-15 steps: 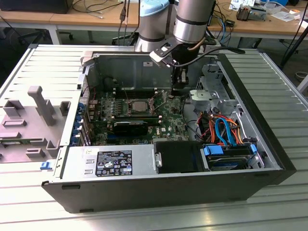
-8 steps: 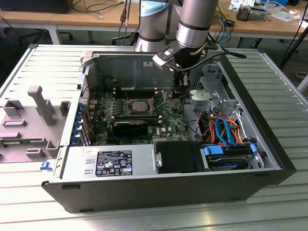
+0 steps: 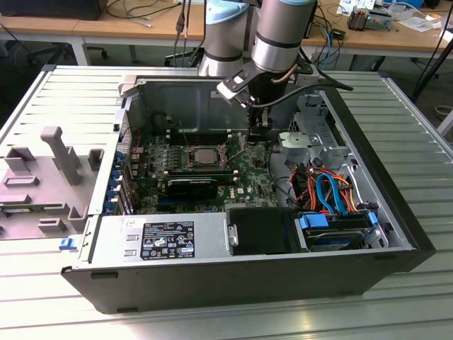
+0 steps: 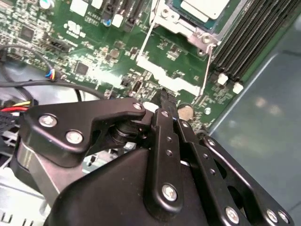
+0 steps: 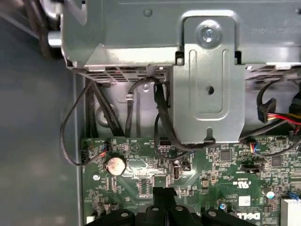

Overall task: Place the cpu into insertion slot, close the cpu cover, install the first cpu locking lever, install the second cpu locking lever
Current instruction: 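Close the cpu cover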

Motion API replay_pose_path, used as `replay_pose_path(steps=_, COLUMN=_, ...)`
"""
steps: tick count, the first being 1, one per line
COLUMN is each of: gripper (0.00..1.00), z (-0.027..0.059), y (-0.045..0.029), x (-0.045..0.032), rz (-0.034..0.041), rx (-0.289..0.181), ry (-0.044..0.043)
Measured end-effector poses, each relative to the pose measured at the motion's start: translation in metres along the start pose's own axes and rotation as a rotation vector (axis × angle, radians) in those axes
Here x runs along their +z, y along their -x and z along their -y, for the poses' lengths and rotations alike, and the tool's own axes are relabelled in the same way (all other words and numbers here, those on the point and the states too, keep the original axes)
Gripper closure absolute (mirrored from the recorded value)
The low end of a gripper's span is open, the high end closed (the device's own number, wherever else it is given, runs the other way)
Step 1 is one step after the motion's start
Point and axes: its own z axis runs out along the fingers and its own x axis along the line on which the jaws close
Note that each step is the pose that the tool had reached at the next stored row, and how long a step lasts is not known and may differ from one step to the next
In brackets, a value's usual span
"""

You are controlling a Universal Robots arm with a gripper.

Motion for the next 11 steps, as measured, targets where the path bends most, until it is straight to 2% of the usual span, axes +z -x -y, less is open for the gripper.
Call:
replay_pose_path(steps=4, gripper=0.89, z=0.0037, y=0.0001, x=0.0018, rz=0.0011, rx=-0.028, ry=0.0002)
replay_pose_path(steps=6, gripper=0.89, z=0.0093, y=0.0001, x=0.0030, rz=0.0015, rx=-0.034, ry=0.0003)
replay_pose_path(steps=9, gripper=0.89, z=0.0221, y=0.0002, x=0.0041, rz=0.0015, rx=-0.035, ry=0.0006)
replay_pose_path(steps=11, gripper=0.89, z=0.0356, y=0.0003, x=0.0052, rz=0.0014, rx=-0.035, ry=0.0013)
